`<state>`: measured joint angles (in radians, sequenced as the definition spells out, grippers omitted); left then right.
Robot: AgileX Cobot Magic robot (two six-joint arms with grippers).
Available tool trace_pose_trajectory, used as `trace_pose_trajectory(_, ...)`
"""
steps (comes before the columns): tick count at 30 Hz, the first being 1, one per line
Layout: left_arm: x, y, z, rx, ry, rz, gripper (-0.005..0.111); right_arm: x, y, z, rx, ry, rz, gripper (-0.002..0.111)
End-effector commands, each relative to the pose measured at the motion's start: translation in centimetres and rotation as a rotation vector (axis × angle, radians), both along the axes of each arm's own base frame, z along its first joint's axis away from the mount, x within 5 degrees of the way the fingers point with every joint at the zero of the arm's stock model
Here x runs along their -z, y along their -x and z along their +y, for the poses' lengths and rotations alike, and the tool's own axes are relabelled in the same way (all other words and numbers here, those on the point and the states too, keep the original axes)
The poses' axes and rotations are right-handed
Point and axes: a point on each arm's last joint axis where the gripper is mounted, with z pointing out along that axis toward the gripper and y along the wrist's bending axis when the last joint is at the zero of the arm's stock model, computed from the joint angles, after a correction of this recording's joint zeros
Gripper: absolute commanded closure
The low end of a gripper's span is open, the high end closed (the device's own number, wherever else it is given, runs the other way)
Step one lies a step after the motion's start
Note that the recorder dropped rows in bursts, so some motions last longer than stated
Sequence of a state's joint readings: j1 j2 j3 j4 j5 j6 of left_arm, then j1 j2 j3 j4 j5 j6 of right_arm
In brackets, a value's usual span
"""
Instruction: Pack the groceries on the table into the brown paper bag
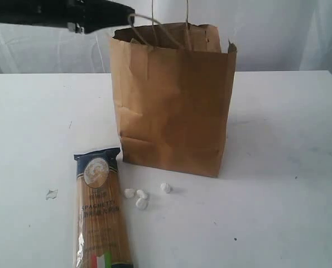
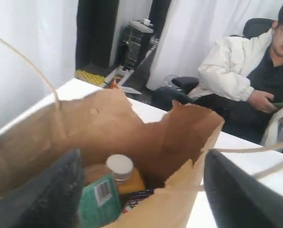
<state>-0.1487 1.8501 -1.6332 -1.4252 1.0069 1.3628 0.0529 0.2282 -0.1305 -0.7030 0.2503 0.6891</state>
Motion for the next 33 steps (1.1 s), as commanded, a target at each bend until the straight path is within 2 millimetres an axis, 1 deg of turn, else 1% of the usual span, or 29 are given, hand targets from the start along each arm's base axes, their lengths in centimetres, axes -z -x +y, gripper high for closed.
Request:
trace_pose_trajectory(1, -4.8, 1.4, 5.3, -0.163, 0.039, -0.044, 0.058, 0.1, -0.1, 0.1, -0.004, -0.004, -0.003, 0.108)
trace_pose_trajectory(2, -5.4, 1.5, 6.3, -0.215, 0.045, -0.021, 0.068, 0.1, -0.1, 0.1, -0.004, -0.004, -0.003, 0.108)
trace_pose_trajectory(3, -5.9, 1.6, 8.0, -0.310, 0.031, 0.025, 0.089, 0.1, -0.1, 0.1, -0.004, -0.004, -0.003, 0.108)
trace_pose_trajectory(4, -6.0, 1.6, 8.6, -0.355, 0.009, 0.049, 0.101, 0.1, -0.1, 0.1, -0.004, -0.004, -0.003, 0.108)
trace_pose_trajectory(5, -5.6, 1.4, 9.6, -0.439, -0.060, 0.090, 0.106, 0.0, -0.1, 0.1, -0.009, -0.004, -0.009, 0.108)
trace_pose_trajectory(6, -5.3, 1.3, 10.0, -0.491, -0.107, 0.122, 0.107, 0.0, -0.1, 0.1, -0.014, -0.005, -0.015, 0.108)
trace_pose_trajectory(7, -4.1, 0.9, 10.9, -0.598, -0.209, 0.201, 0.107, -0.2, -0.1, 0.2, -0.025, -0.005, -0.028, 0.108)
trace_pose_trajectory(8, -3.5, 0.8, 11.5, -0.669, -0.267, 0.246, 0.107, -0.2, -0.1, 0.3, -0.030, -0.006, -0.033, 0.108)
trace_pose_trajectory(9, -2.3, 0.5, 12.8, -0.822, -0.337, 0.335, 0.107, -0.3, -0.1, 0.3, -0.036, -0.006, -0.040, 0.108)
trace_pose_trajectory(10, -1.7, 0.3, 13.9, -0.978, -0.313, 0.408, 0.107, -0.3, -0.1, 0.4, -0.037, -0.006, -0.042, 0.108)
trace_pose_trajectory(11, -0.9, 0.3, 14.7, -1.071, -0.286, 0.460, 0.107, -0.3, -0.1, 0.4, -0.037, -0.006, -0.042, 0.108)
trace_pose_trajectory(12, -0.3, 0.3, 15.3, -1.145, -0.210, 0.520, 0.107, -0.3, -0.1, 0.4, -0.039, -0.006, -0.043, 0.108)
trace_pose_trajectory(14, 1.4, 0.8, 15.9, -1.214, -0.141, 0.600, 0.107, -0.3, -0.1, 0.4, -0.039, -0.006, -0.043, 0.108)
trace_pose_trajectory(15, 1.9, 1.3, 16.0, -1.238, -0.136, 0.581, 0.107, -0.3, -0.1, 0.4, -0.039, -0.006, -0.043, 0.108)
trace_pose_trajectory(16, 2.5, 2.4, 16.2, -1.288, -0.106, 0.539, 0.107, -0.3, -0.1, 0.4, -0.039, -0.006, -0.043, 0.108)
trace_pose_trajectory(18, 2.9, 4.3, 16.5, -1.354, -0.061, 0.469, 0.107, -0.3, -0.1, 0.4, -0.039, -0.006, -0.043, 0.108)
trace_pose_trajectory(20, 3.5, 6.8, 16.9, -1.428, -0.014, 0.389, 0.107, -0.3, -0.1, 0.4, -0.039, -0.006, -0.043, 0.108)
trace_pose_trajectory(22, 3.7, 9.9, 17.1, -1.487, 0.035, 0.304, 0.107, -0.3, -0.1, 0.4, -0.039, -0.006, -0.043, 0.108)
trace_pose_trajectory(23, 3.9, 11.3, 17.1, -1.496, 0.032, 0.275, 0.107, -0.3, -0.1, 0.4, -0.039, -0.006, -0.043, 0.108)
trace_pose_trajectory(26, 4.7, 16.1, 16.6, -1.483, -0.010, 0.208, 0.107, -0.3, -0.1, 0.4, -0.039, -0.006, -0.043, 0.108)
trace_pose_trajectory(28, 5.8, 19.1, 16.0, -1.454, -0.033, 0.228, 0.107, -0.3, -0.1, 0.4, -0.039, -0.006, -0.043, 0.108)
trace_pose_trajectory(30, 6.9, 21.7, 15.5, -1.425, -0.044, 0.250, 0.107, -0.4, -0.2, 0.4, -0.045, -0.007, -0.051, 0.108)
trace_pose_trajectory(32, 7.2, 24.1, 15.1, -1.407, -0.018, 0.228, 0.107, -0.5, -0.2, 0.6, -0.059, -0.008, -0.068, 0.108)
trace_pose_trajectory(33, 7.0, 24.9, 14.9, -1.404, 0.005, 0.211, 0.107, -0.6, -0.2, 0.6, -0.069, -0.009, -0.079, 0.108)
